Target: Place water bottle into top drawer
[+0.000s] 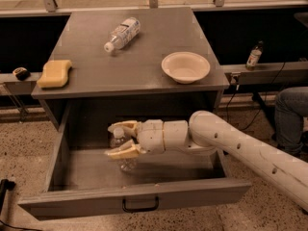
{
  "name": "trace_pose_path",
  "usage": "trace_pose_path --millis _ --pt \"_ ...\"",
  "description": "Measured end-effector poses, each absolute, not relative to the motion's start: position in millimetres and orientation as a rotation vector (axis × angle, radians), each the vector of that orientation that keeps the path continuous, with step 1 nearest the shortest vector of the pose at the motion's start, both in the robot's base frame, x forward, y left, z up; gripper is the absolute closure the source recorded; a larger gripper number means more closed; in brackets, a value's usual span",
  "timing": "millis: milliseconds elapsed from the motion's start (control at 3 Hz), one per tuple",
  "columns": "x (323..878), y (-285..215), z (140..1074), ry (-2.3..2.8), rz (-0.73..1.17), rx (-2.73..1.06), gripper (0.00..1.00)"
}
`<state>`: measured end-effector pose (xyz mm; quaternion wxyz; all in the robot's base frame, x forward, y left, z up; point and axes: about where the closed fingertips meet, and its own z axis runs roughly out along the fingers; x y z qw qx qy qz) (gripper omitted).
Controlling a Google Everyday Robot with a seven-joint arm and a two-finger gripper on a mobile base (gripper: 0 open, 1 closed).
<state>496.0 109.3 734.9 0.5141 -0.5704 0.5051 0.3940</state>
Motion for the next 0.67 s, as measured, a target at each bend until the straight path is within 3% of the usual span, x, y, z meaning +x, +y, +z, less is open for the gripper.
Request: trace_pose_path --millis 333,667 --pt "496.0 109.4 734.9 1.214 0.947 -1.371 0.00" --pt "496.0 109.4 734.9 1.214 0.947 -1.371 0.00"
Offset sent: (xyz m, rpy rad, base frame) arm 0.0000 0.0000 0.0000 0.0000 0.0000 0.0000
